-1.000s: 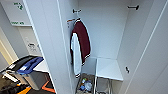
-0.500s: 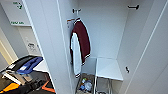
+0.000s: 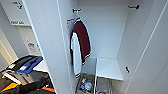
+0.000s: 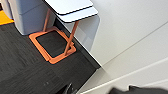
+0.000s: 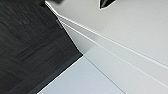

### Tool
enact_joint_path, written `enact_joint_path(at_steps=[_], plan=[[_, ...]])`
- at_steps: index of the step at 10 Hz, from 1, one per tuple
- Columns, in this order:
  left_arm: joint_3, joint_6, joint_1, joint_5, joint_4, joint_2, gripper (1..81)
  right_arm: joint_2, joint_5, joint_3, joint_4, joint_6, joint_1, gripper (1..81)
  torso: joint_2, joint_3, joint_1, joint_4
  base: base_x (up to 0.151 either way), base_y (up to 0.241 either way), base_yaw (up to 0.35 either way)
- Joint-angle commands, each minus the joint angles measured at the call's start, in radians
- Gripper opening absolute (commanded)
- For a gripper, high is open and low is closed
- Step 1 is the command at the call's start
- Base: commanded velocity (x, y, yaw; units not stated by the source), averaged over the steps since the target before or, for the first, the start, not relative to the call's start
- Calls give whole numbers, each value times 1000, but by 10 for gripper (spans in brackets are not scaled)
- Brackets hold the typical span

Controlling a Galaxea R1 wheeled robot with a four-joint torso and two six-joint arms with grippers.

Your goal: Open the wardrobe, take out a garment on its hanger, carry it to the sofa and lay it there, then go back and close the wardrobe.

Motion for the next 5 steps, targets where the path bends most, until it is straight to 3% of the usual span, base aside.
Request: enact_joint_path(at_steps=[1,5], plan=[[-38,5,-149,79,-5,112,811,10,62,71,-8,29,72,811,0,0,0,0,0,0,0],[-62,9,-136,80,4,268,811,173,55,108,-101,26,61,811,0,0,0,0,0,0,0]])
